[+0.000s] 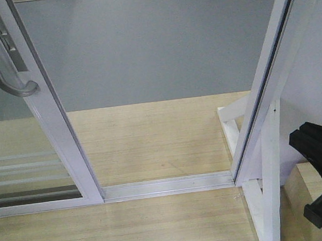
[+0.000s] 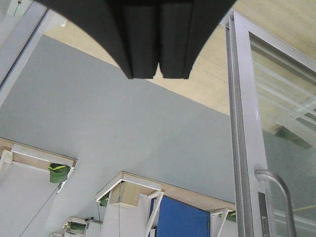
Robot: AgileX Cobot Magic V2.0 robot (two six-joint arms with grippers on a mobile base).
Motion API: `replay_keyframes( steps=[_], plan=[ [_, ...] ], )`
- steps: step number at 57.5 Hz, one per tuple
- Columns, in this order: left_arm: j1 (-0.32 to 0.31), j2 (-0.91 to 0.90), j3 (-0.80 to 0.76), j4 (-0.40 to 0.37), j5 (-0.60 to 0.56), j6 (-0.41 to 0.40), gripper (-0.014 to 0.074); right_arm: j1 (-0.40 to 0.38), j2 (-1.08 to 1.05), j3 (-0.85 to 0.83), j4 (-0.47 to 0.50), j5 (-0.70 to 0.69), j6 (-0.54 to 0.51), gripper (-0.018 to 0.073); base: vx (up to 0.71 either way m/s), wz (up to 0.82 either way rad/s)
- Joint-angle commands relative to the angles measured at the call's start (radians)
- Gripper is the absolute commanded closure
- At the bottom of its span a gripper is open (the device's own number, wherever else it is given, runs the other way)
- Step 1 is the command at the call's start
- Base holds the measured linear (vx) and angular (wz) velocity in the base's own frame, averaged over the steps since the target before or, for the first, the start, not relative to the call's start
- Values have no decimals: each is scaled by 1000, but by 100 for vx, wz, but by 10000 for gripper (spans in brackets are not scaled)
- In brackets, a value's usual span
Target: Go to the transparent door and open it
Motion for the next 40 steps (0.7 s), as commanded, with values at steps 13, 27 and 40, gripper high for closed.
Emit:
replay_keyframes(
  steps=[13,27,40],
  plan=[
    [-4,-108,138,-73,-191,19,596,-4,3,-29,0,-73,-1,559,0,0],
    [-4,-108,139,-82,-180,12,596,-4,3,-29,0,-74,-1,559,0,0],
    [-4,-108,139,-82,-180,12,596,-4,3,-29,0,-74,-1,559,0,0]
  ],
)
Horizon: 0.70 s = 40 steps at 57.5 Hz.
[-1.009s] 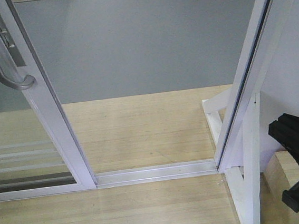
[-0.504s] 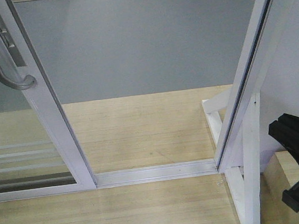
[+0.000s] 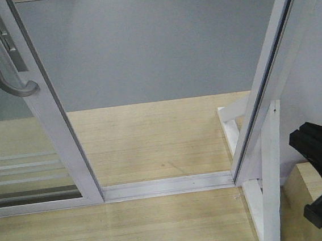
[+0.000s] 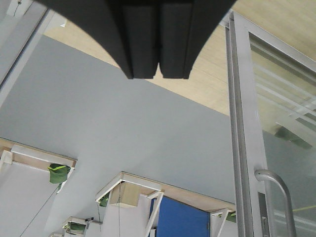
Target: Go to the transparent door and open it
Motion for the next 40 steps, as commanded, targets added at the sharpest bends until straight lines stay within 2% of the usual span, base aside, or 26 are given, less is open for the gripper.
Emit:
replay_keyframes(
  steps=[1,27,34,40],
  plan=[
    [-4,-13,31,-10,-77,-2,596,-4,3,-29,0,-75,-1,559,0,0],
    [-4,-13,31,-10,-77,-2,596,-4,3,-29,-6,-74,-2,559,0,0],
    [-4,-13,31,-10,-77,-2,596,-4,-11,-19,-76,-74,3,559,0,0],
    [-4,-13,31,-10,-77,-2,596,-4,-74,46,-133,-81,53,559,0,0]
  ],
)
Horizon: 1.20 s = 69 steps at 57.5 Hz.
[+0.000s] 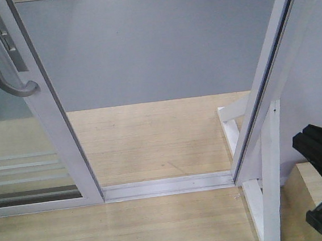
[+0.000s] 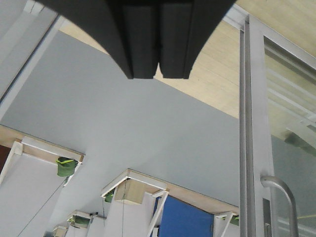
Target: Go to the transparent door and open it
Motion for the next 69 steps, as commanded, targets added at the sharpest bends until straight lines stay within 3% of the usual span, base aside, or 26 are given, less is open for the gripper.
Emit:
replay_keyframes(
  steps=[1,18,24,35,69],
  plan=[
    [-4,-13,31,-10,-77,-2,596,-4,-49,28,-56,-83,43,559,0,0],
    [-4,-13,31,-10,-77,-2,596,-9,-313,288,-110,-109,110,559,0,0],
    [-4,-13,31,-10,-77,-2,596,-84,-383,285,-123,9,133,559,0,0],
    [-4,-13,31,-10,-77,-2,596,-213,-406,285,-127,-18,143,559,0,0],
    [-4,-13,31,-10,-77,-2,596,-213,-406,285,-127,-55,141,559,0,0]
  ],
)
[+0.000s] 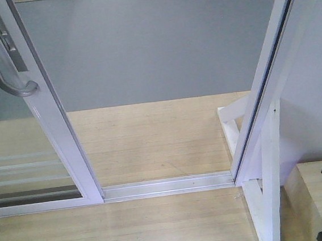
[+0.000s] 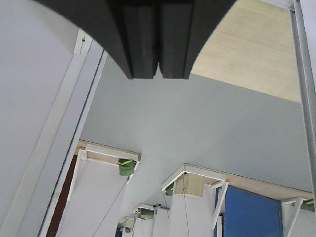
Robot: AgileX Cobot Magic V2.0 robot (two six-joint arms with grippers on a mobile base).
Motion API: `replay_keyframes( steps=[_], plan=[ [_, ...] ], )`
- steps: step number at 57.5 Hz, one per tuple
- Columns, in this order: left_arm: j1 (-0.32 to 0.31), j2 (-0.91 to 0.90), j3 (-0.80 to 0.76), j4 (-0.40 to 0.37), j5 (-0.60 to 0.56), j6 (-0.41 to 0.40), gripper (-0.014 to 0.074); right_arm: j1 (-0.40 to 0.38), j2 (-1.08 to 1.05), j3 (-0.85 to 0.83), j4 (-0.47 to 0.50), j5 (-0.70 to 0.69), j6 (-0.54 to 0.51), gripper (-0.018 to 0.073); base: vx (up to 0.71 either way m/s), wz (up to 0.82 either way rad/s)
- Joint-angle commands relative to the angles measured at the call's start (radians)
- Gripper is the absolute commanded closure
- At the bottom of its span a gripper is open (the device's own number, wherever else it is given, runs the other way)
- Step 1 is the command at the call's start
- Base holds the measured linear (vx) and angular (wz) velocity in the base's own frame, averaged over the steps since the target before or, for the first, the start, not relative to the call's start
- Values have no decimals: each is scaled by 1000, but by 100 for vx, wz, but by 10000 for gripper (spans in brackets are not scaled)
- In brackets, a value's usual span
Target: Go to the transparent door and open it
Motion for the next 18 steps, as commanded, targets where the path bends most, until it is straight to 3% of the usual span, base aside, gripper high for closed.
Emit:
replay_keyframes(
  steps=[1,18],
  plan=[
    [-4,-13,31,-10,-83,-2,596,-7,-15,14,-5,-87,-1,559,0,0],
    [-4,-13,31,-10,-83,-2,596,-7,-15,14,-5,-65,-1,559,0,0]
  ],
)
